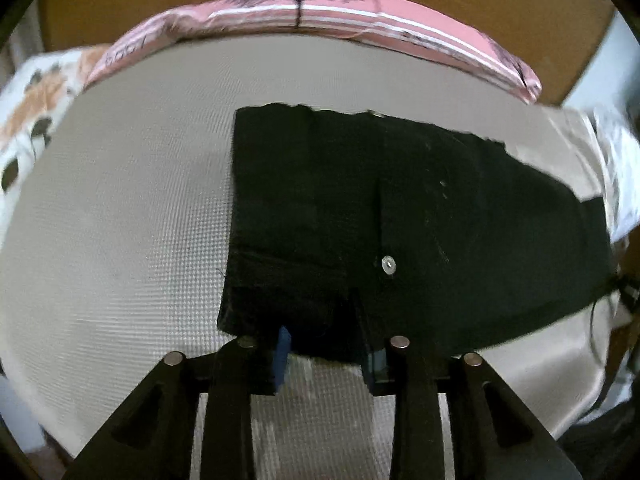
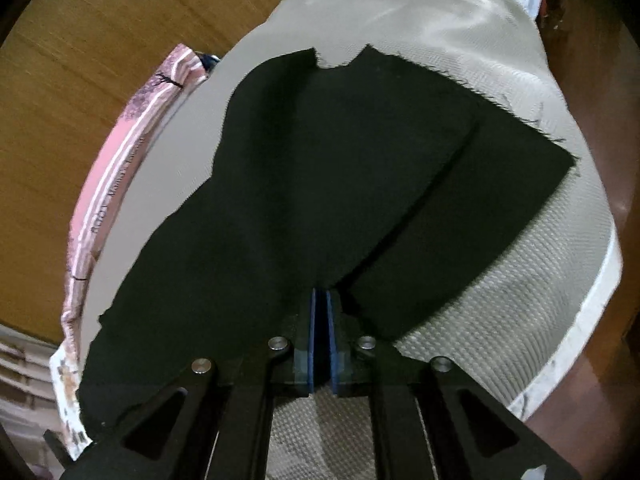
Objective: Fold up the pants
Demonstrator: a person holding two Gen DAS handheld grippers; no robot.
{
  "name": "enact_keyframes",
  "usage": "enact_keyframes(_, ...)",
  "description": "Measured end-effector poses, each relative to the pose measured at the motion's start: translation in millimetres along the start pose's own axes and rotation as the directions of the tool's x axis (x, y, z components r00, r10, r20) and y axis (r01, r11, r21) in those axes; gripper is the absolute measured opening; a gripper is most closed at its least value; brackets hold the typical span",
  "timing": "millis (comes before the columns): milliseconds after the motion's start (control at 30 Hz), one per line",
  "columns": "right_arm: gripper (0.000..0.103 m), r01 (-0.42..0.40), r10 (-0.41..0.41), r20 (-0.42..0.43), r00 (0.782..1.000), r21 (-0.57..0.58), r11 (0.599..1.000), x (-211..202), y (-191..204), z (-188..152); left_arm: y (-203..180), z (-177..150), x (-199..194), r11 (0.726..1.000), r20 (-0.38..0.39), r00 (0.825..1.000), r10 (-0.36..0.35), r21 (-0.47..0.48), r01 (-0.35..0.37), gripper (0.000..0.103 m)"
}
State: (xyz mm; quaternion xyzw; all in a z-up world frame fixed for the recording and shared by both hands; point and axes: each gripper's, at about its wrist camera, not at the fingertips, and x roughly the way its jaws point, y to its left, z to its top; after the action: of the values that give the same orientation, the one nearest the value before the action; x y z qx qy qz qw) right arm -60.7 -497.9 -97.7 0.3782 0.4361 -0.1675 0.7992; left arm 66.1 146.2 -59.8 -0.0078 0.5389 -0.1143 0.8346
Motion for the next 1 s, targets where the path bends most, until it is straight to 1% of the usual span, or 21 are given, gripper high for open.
enact_keyframes(33,0.009,-0.022,0.022,-0.004,1.000,0.012,1.000,0.3,-3.1,0.6,-2.5,-2.0,-3.9,1.000,0.004,1.000,0.002,0.018,-0.002,0.035)
enact_keyframes(133,0.009,-0.072,0.072,0.005,0.997,0.028,0.997,0.7,-12.6,2.3,-7.6,-10.3,-20.6,0.999,0.022,1.000,0.006,0.049,-0.007,0.035)
enact_keyframes(200,0.009,-0.074,0.074,0.014,0.997,0.019,0.997,1.2,-13.3,4.2,-15.2,-12.4,-34.7,0.996,0.040,0.999,0.012,0.090,-0.015,0.035)
enact_keyframes(233,0.009,-0.091,0.091,0.017,0.996,0.030,0.995,1.9,-17.3,6.4,-20.9,-12.6,-40.8,0.993,0.050,0.999,0.015,0.116,-0.021,0.035)
enact_keyframes(300,0.008,-0.111,0.110,0.025,0.994,0.061,0.992,2.4,-24.5,11.3,-36.0,-12.9,-54.1,0.982,0.078,0.997,0.026,0.187,-0.040,0.035)
enact_keyframes(367,0.009,-0.118,0.115,0.043,0.992,0.077,0.990,1.2,-31.0,16.7,-52.6,-11.6,-65.4,0.967,0.119,0.993,0.016,0.250,-0.045,0.035)
enact_keyframes(400,0.009,-0.109,0.105,0.057,0.993,0.077,0.991,-0.4,-34.6,19.8,-60.8,-7.6,-65.5,0.963,0.124,0.992,-0.001,0.268,-0.033,0.036)
enact_keyframes(533,0.010,-0.109,0.099,0.093,0.991,0.102,0.989,-2.3,-53.0,34.6,-106.3,7.5,-58.8,0.936,0.127,0.984,-0.126,0.344,0.075,0.037)
enact_keyframes(600,0.010,-0.112,0.098,0.111,0.989,0.120,0.986,-2.3,-61.8,42.1,-135.9,14.6,-49.3,0.911,0.106,0.977,-0.185,0.390,0.130,0.037)
enact_keyframes(633,0.010,-0.116,0.102,0.113,0.988,0.128,0.985,-2.1,-66.2,46.7,-151.5,18.3,-44.0,0.894,0.097,0.971,-0.220,0.417,0.161,0.038)
enact_keyframes(733,0.010,-0.124,0.106,0.123,0.987,0.151,0.981,-0.8,-75.4,58.4,-198.6,27.2,-25.6,0.834,0.067,0.950,-0.305,0.500,0.233,0.041)
enact_keyframes(800,0.010,-0.132,0.112,0.123,0.986,0.169,0.977,1.1,-80.0,67.1,-230.4,28.8,-14.9,0.799,0.045,0.946,-0.321,0.549,0.245,0.043)
enact_keyframes(833,0.010,-0.138,0.117,0.123,0.985,0.175,0.975,1.6,-81.1,70.0,-248.1,28.3,-8.7,0.772,0.024,0.944,-0.329,0.582,0.254,0.043)
enact_keyframes(900,0.010,-0.132,0.113,0.120,0.986,0.165,0.977,3.7,-80.7,76.3,-274.5,26.2,-0.5,0.733,0.008,0.940,-0.341,0.629,0.261,0.043)
enact_keyframes(1000,0.010,-0.134,0.118,0.110,0.987,0.147,0.980,5.5,-80.6,83.3,-314.7,20.4,13.8,0.661,-0.022,0.934,-0.356,0.701,0.269,0.043)
